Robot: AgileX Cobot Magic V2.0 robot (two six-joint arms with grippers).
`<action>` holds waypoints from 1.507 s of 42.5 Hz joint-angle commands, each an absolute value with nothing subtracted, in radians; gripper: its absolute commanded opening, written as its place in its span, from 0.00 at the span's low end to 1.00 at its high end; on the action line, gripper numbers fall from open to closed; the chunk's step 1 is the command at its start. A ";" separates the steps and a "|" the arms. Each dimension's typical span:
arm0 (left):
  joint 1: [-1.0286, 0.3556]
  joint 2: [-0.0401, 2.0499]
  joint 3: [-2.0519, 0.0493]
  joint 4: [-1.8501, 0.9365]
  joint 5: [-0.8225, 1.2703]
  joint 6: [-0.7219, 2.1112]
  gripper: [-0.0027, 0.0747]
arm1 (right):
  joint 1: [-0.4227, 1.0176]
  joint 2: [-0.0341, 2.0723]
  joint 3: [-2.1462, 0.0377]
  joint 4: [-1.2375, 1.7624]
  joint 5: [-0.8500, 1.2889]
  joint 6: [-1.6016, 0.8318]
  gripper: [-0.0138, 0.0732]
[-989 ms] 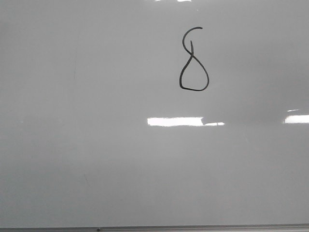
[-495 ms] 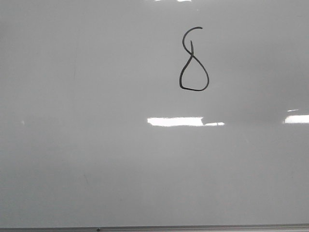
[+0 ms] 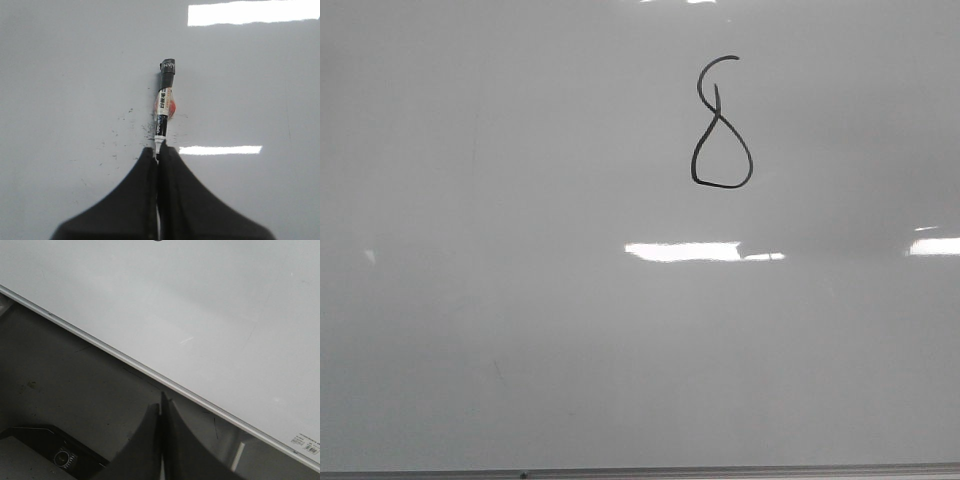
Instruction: Write number 8 on whiteboard
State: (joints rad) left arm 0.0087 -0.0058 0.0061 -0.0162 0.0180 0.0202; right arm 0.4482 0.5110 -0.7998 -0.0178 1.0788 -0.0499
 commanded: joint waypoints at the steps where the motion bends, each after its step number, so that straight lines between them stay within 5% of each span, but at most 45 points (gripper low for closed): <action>1: -0.001 -0.022 0.020 -0.026 -0.070 0.019 0.01 | 0.442 0.514 -0.821 -0.022 1.020 -0.054 0.08; 42: -0.001 -0.018 0.020 -0.026 -0.070 0.019 0.01 | 0.418 0.465 -0.773 -0.030 0.990 -0.054 0.08; 64: 0.000 -0.018 0.020 -0.026 -0.070 0.019 0.01 | 0.044 0.042 -0.204 -0.024 0.257 -0.054 0.08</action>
